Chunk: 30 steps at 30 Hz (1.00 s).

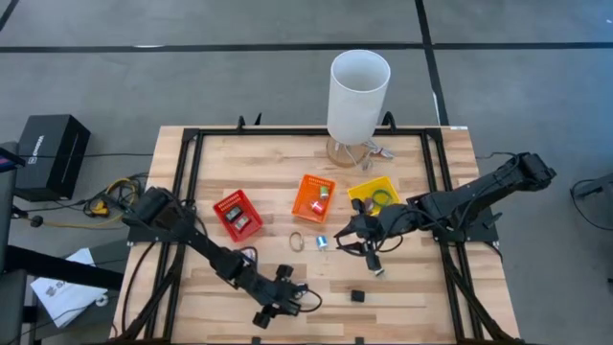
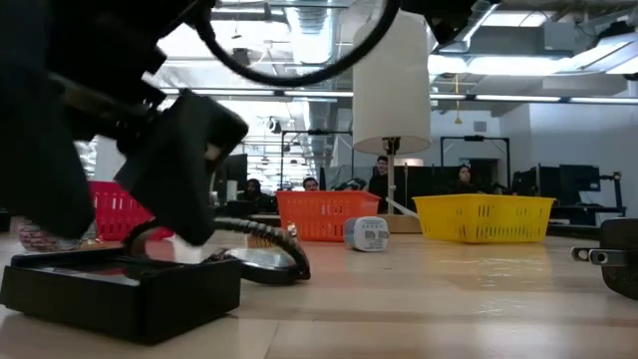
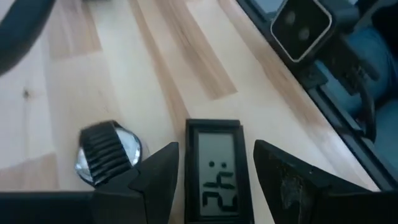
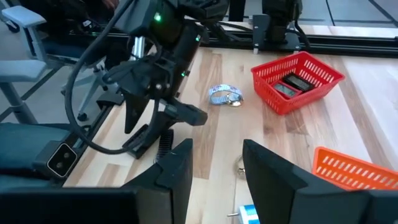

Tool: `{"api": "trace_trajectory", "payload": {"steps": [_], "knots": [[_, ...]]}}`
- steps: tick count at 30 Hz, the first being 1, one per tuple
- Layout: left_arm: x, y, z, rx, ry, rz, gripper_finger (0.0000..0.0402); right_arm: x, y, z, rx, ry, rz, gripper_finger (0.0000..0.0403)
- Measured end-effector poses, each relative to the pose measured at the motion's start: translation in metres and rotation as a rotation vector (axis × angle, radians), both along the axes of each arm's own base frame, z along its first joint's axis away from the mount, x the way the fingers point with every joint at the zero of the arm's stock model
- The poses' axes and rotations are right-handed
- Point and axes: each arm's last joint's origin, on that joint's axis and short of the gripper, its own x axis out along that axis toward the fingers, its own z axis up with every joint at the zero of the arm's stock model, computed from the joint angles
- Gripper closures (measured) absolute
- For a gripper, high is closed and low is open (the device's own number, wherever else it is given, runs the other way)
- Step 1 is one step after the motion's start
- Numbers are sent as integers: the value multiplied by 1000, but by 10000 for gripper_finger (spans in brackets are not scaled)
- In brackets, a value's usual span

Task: Pick & Place Office items
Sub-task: Put the black digital clock into the red bin

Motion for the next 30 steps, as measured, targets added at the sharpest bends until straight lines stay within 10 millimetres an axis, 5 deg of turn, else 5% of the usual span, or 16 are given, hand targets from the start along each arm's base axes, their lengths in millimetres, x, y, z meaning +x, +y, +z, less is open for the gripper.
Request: {"api": "trace_trajectory", "payload": {"steps": [24, 30], "knots": [[-6, -3, -20, 51, 84, 7, 205, 0, 0, -1, -31, 2, 14, 271], [-6, -2, -21, 68, 77, 19, 234, 0, 0, -1, -78, -8, 38, 271]]}}
